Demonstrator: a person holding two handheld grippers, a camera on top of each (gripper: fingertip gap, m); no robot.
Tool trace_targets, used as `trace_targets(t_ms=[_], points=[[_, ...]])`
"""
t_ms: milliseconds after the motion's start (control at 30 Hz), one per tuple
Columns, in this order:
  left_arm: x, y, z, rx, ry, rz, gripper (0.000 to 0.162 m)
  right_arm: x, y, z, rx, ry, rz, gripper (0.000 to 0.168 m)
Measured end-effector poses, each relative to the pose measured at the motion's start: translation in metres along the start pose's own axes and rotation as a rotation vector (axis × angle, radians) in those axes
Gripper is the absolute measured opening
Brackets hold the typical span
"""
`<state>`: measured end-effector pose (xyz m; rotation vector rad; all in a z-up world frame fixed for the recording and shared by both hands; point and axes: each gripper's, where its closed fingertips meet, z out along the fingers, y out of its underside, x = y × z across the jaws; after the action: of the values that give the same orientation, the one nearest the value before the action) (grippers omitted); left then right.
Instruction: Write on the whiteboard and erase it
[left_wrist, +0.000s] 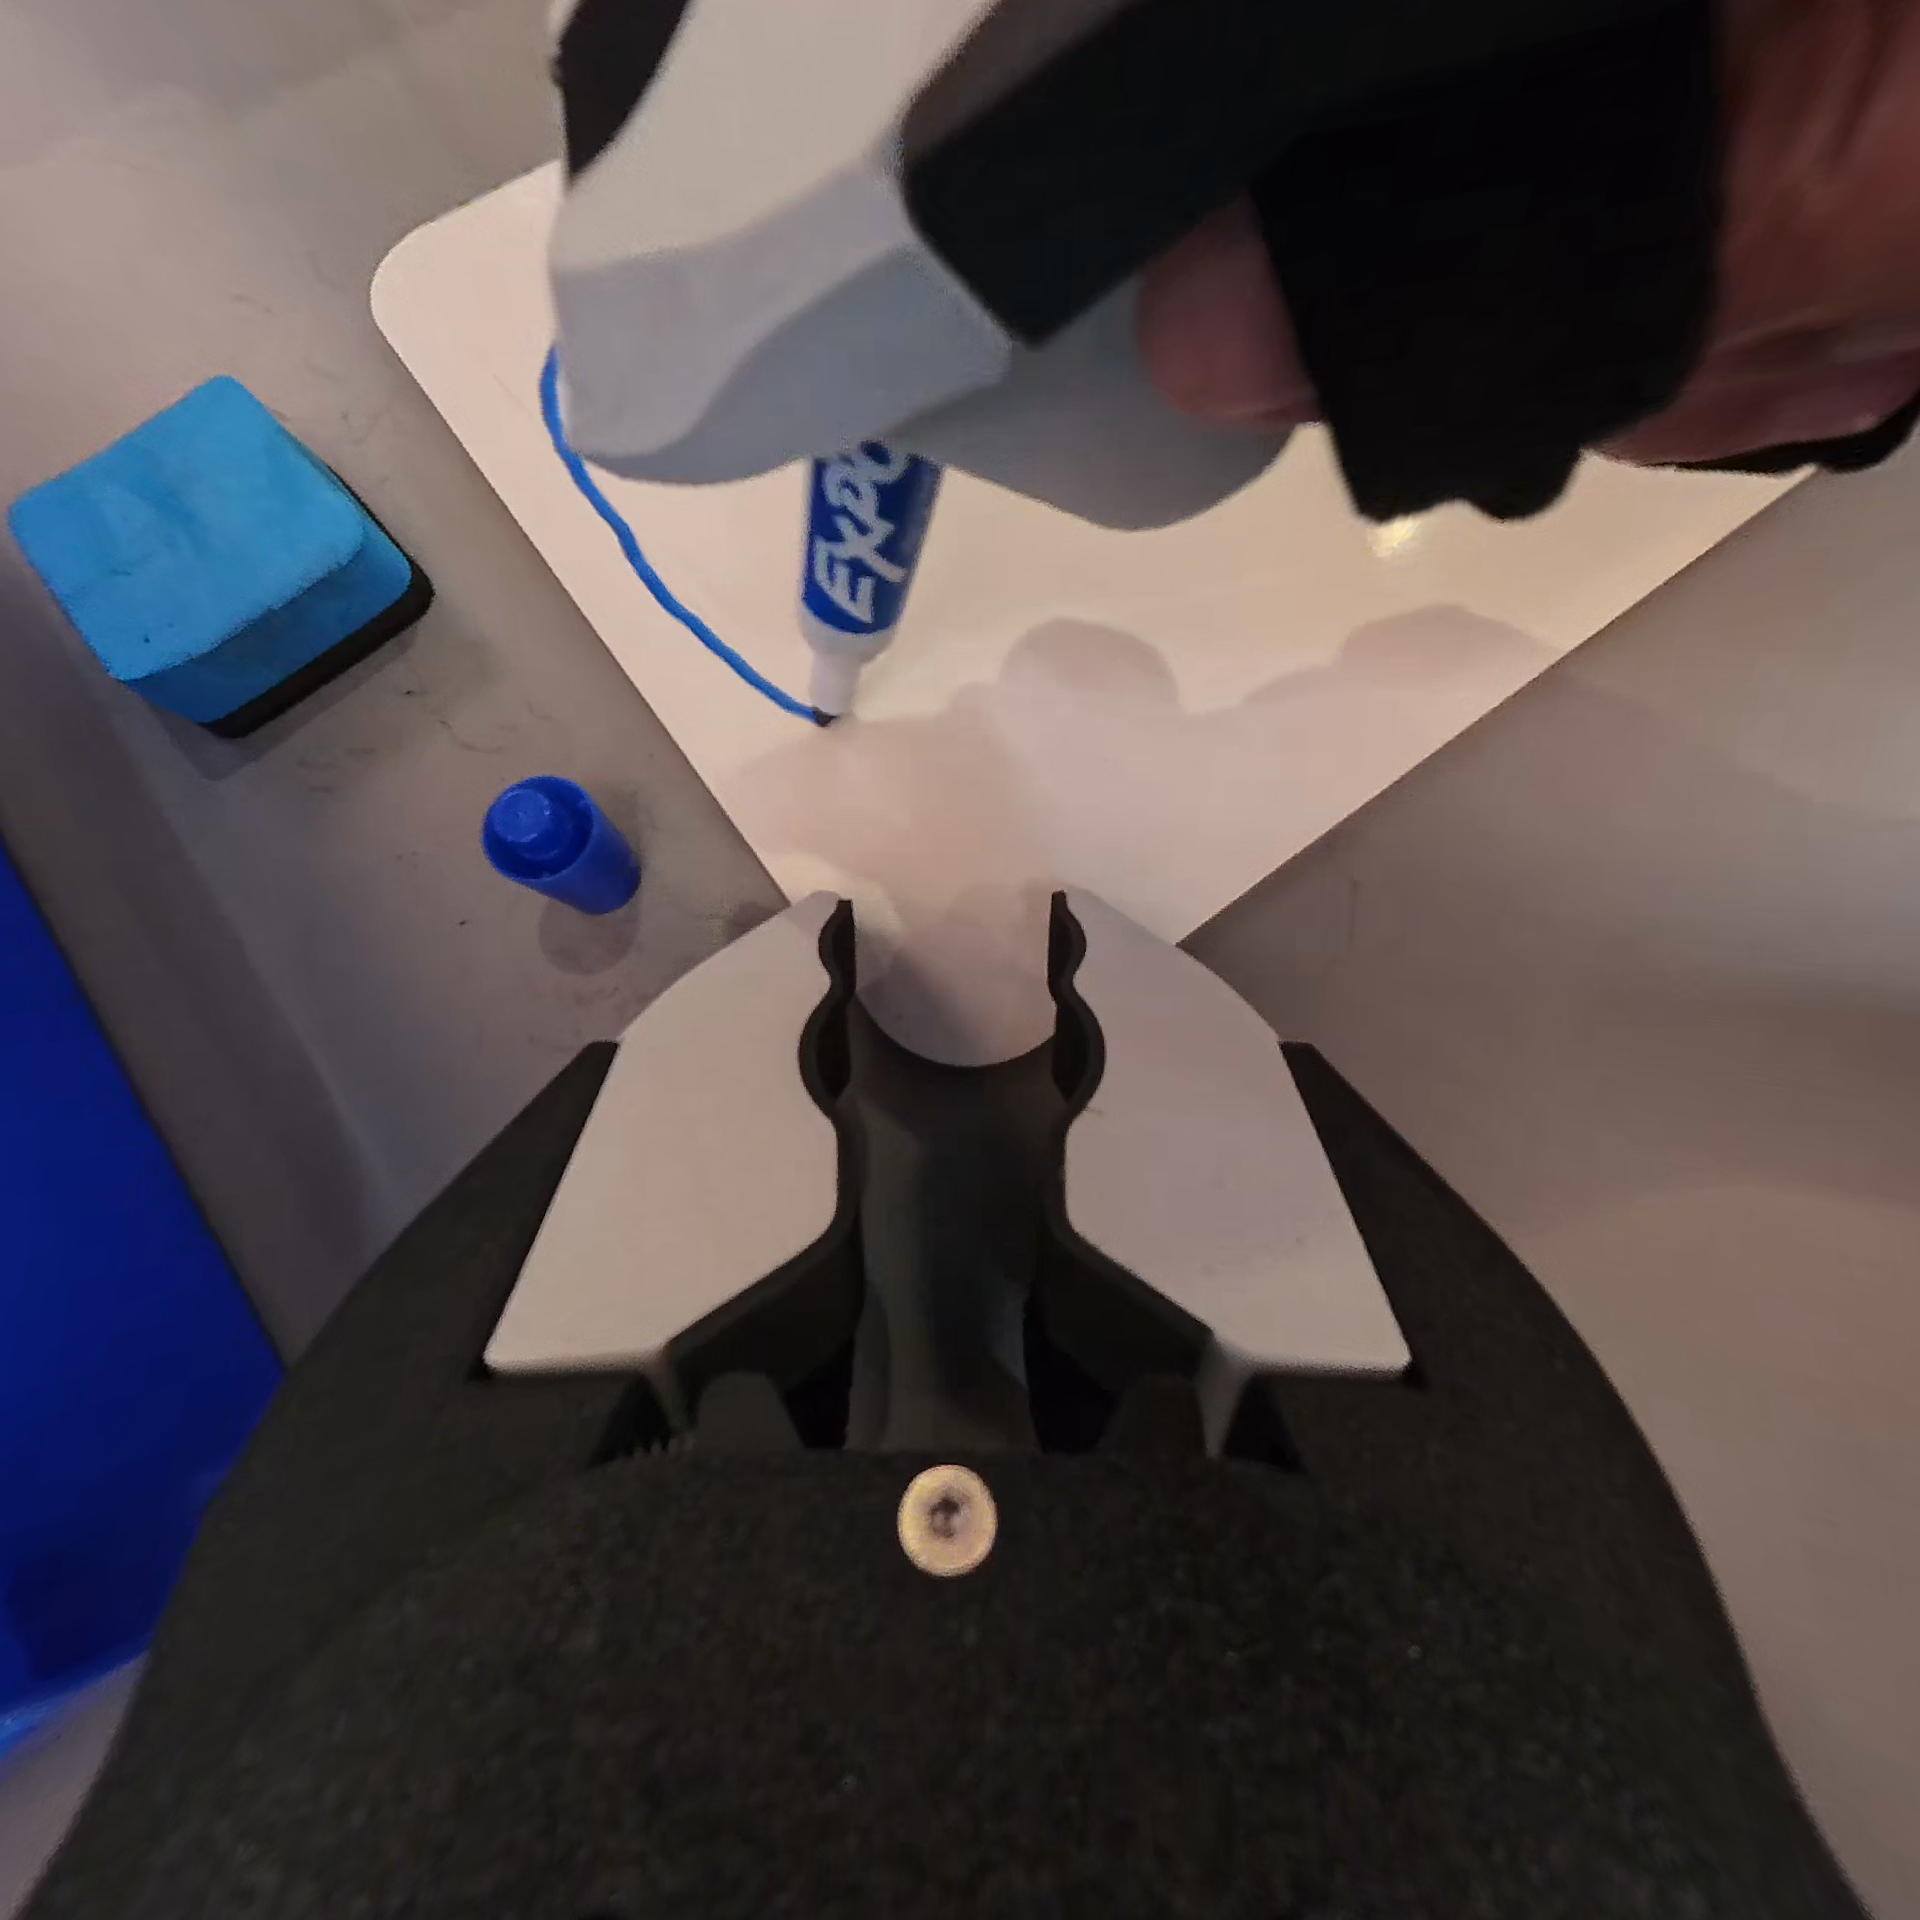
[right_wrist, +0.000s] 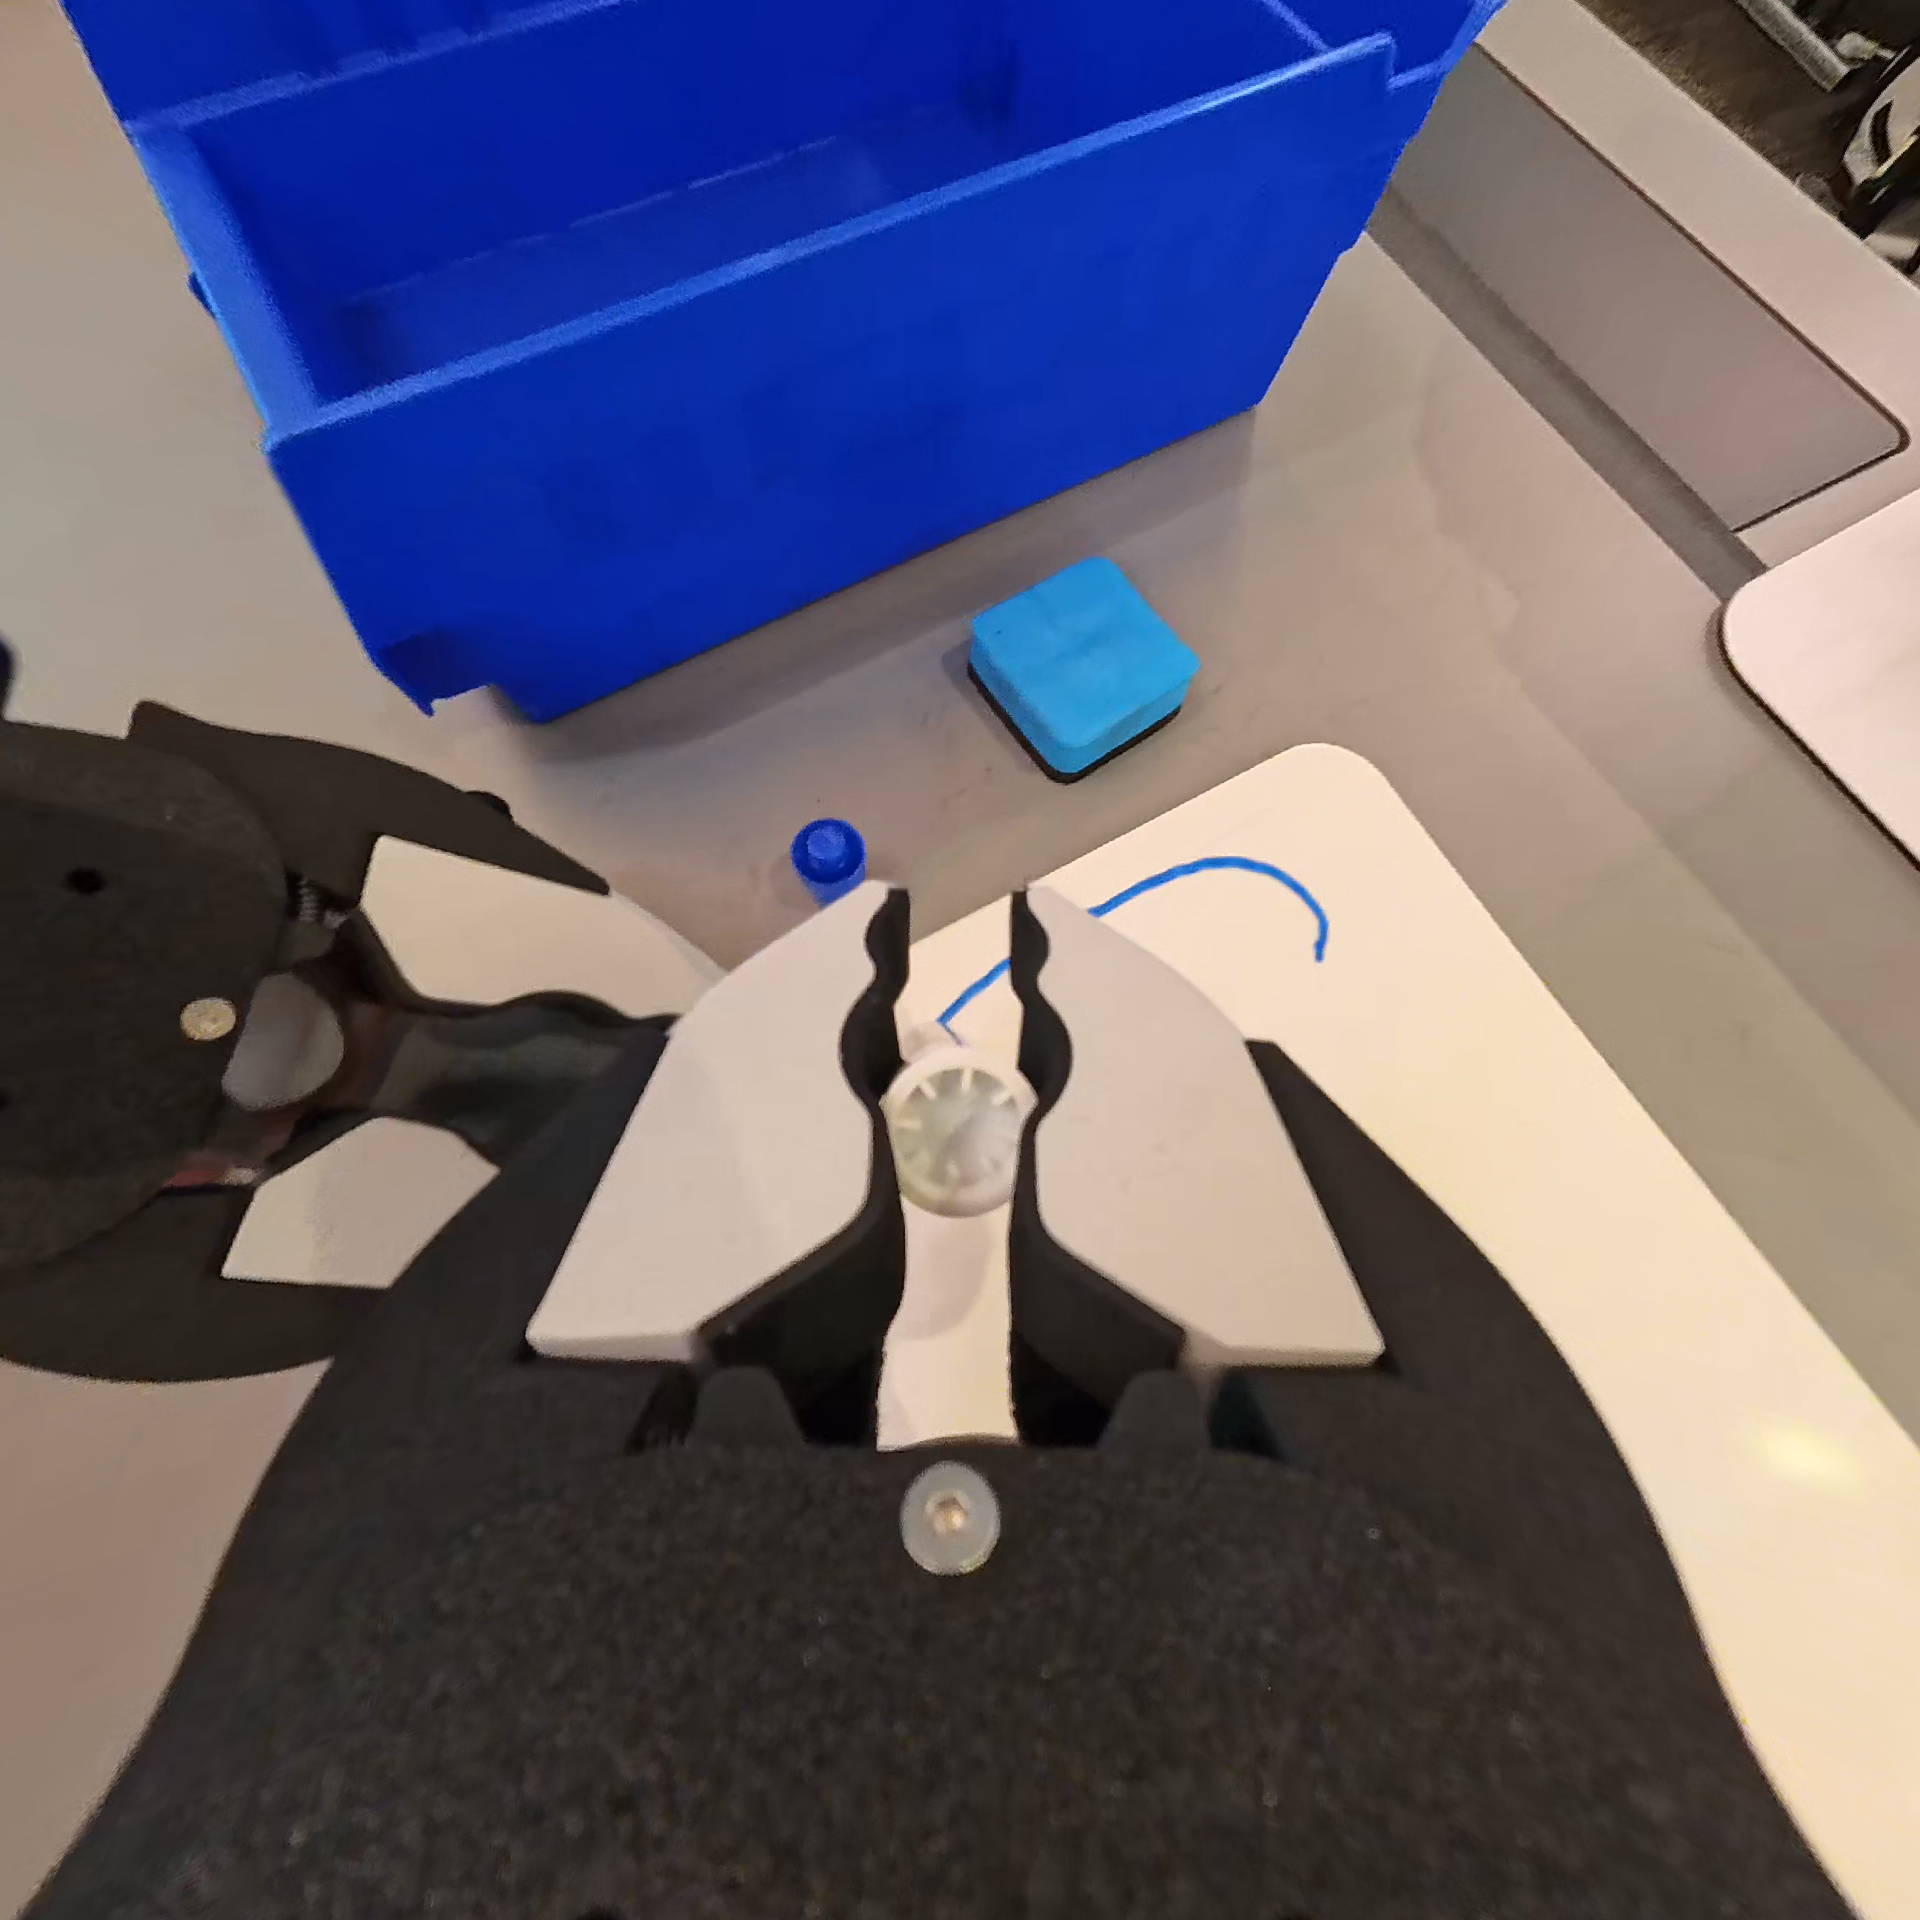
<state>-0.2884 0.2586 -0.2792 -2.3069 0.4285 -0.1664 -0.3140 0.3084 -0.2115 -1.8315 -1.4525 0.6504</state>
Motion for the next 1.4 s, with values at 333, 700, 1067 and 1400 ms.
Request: trace_targets(t_ms=[333, 700, 1067, 1400], points=[[0.0, 0.0, 0.0, 0.001, -0.004, 0.0, 0.036, -0.003, 0.019, -0.023, -0.002, 0.006, 0.014, 0.019], [0.0, 0.0, 0.0, 0.001, -0.004, 0.001, 0.036, 0.02, 0.036, -0.042, -0.004, 0.045, 0.026, 0.018], [0.0, 0.0, 0.0, 0.002, -0.004, 0.003, 0.036, 0.061, 0.036, -0.041, -0.005, 0.08, 0.04, 0.018], [0.001, 0.0, 0.0, 0.002, 0.0, 0.006, 0.036, 0.097, 0.025, -0.026, 0.021, 0.095, 0.054, 0.018]])
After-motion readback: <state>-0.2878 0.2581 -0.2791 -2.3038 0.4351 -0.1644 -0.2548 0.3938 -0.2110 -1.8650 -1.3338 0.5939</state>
